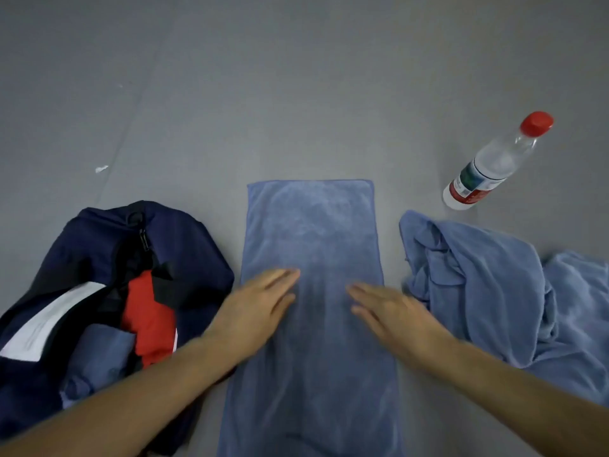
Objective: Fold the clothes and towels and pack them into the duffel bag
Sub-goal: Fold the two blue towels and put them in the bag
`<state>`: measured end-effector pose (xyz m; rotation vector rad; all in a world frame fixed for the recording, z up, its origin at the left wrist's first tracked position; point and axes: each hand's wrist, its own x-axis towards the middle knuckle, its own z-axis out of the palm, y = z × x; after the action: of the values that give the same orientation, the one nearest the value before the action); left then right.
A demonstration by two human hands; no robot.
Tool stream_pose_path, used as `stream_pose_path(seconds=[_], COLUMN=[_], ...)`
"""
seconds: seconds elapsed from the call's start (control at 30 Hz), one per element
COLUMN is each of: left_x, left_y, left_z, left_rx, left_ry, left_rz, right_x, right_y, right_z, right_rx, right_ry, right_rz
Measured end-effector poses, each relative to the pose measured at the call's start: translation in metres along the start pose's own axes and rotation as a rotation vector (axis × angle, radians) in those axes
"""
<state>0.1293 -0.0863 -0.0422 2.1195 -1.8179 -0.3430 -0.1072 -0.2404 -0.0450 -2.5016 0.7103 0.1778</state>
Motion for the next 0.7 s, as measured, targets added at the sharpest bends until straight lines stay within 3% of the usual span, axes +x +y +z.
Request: stream_pose_path(seconds=[0.1, 0.2, 0.3, 0.43, 0.53, 0.6, 0.7], left_x=[0.094, 0.150, 0.177, 0.182, 0.187, 0.197, 0.213], left_y=[-0.038, -0.078, -0.108, -0.138, -0.147, -0.151, -0.155], left_z=[-0.002, 0.002, 0.013, 0.024, 0.029, 0.025, 0.017], left_rx=[0.010, 0.095, 0.179, 0.212, 0.193, 0.168, 0.161], left_ry=[0.023, -0.134, -0.283, -0.340, -0.272, -0.136, 0.043], left_rz=[-0.156, -0.291, -0.288, -0.321, -0.254, -0.197, -0.272], right_x=[0.098, 0.159, 0.171, 0.164, 0.165, 0.168, 0.176], right_y=[0.028, 0.052, 0.069, 0.096, 0.114, 0.123, 0.129], right_z=[-0.032, -0.041, -0.028, -0.014, -0.021, -0.028, -0.034], right_rx=[-0.031, -0.013, -0.180, -0.333, -0.354, -0.330, -0.268], right_ry=[0.073, 0.110, 0.018, -0.016, -0.033, 0.006, 0.057], right_rz=[0.070, 0.180, 0.188, 0.195, 0.225, 0.217, 0.229])
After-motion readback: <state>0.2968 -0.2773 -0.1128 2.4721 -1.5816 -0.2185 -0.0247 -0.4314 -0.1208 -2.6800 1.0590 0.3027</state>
